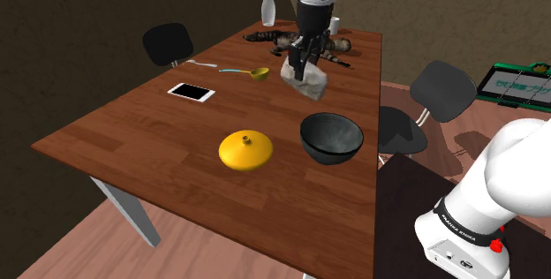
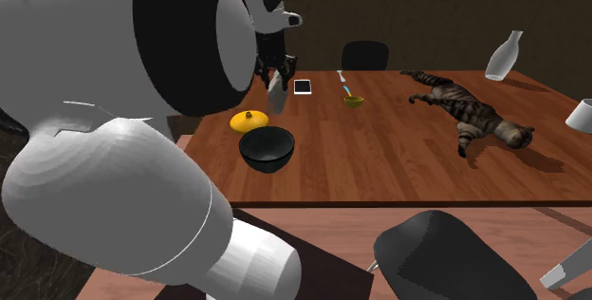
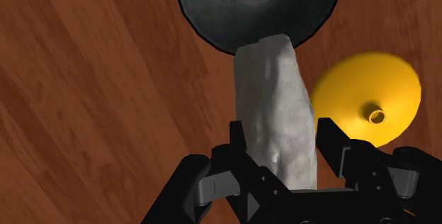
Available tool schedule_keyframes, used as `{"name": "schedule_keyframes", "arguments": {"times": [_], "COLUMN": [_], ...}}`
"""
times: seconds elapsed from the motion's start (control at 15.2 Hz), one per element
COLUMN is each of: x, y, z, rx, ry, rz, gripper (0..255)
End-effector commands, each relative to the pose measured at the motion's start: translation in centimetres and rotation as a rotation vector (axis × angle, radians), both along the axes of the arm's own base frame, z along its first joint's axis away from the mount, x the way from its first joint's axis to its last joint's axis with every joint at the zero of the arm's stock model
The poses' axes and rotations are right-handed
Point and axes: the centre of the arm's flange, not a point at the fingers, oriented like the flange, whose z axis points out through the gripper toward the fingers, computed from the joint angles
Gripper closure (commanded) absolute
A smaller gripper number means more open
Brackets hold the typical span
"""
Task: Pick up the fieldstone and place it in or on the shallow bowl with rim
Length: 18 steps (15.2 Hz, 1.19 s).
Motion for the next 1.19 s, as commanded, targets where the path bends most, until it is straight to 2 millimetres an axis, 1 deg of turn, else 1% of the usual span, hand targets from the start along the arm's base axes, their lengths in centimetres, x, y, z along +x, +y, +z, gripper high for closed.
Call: {"name": "schedule_keyframes", "arguments": {"times": [0.0, 0.33, 0.4, 1.12], "x": [-2.6, -9.1, -11.1, -11.1], "y": [-0.7, -1.7, -2.0, -2.0], "z": [0.3, 0.7, 0.8, -5.0], "rx": [0.001, 0.001, 0.001, 0.001], "ry": [-0.001, -0.001, -0.001, -0.001], "rz": [0.000, 0.000, 0.000, 0.000], "gripper": [255, 255, 255, 255]}}
